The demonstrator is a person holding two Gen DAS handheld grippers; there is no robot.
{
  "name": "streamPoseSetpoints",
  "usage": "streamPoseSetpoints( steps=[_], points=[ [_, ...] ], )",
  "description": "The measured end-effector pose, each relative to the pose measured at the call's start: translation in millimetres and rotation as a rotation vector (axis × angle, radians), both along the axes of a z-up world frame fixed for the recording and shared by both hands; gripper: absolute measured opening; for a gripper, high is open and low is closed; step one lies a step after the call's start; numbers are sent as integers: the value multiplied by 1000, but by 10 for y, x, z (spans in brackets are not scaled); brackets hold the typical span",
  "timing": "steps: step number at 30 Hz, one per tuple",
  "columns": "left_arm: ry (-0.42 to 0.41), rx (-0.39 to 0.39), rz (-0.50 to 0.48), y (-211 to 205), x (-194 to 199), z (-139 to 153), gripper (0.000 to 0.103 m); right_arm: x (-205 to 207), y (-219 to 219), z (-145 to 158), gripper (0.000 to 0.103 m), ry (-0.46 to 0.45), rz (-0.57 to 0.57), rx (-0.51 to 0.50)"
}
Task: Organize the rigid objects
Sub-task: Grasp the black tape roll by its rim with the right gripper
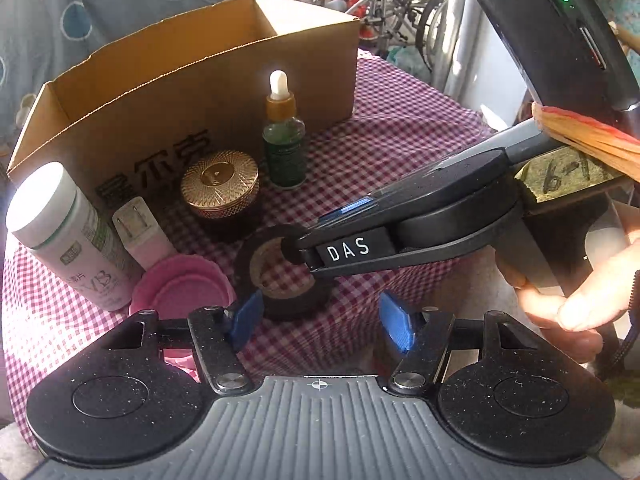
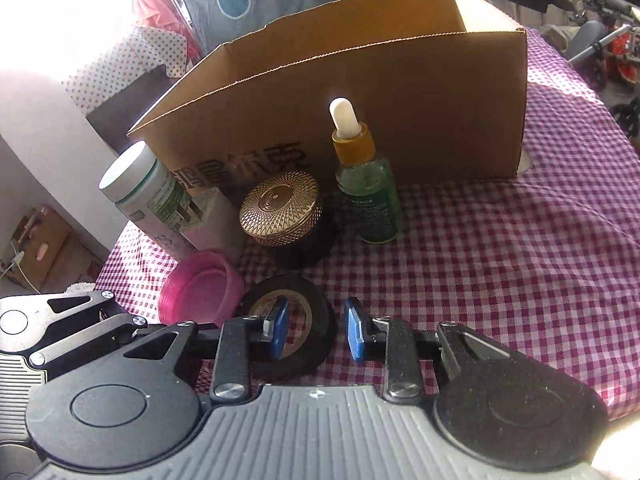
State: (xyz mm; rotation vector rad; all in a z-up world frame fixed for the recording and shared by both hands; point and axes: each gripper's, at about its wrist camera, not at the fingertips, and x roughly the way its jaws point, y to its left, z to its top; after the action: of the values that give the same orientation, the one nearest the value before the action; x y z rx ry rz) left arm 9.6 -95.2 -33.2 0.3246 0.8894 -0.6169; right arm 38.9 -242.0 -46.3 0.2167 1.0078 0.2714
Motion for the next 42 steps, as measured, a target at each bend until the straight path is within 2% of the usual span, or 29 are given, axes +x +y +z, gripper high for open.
streamPoseSetpoints(
  steps=[2,5,11,14,18,26,32,36,42],
  points=[
    [-6,8,-6,-5,-8,-29,65,-8,45,0,23,-16,20,-45],
    [-8,15,-15,-50,1,-60,66,-30,10,-17,22,-21,13,-34],
    [-32,47,-37,-178,57,-77,74,-130,-214,8,21,-23,-63,-31],
    [-28,45,-56,-245,79,-86,78,-200,-350,20,21,-20,-107,-13],
    [-22,47,-72,-343,133,-136,79,-236,-497,21,21,-8,-154,59],
    [-16,64,-64,-451,208,-238,78,-254,-530,16,21,-10,-168,95],
    [12,34,-53,-441,259,-252,79,-244,-539,19,21,-12,-166,104],
    [23,23,-31,-412,305,-245,70,-245,-525,24,21,-12,-165,101],
    [29,8,-29,-427,339,-260,70,-241,-515,20,21,-14,-162,98]
  ],
)
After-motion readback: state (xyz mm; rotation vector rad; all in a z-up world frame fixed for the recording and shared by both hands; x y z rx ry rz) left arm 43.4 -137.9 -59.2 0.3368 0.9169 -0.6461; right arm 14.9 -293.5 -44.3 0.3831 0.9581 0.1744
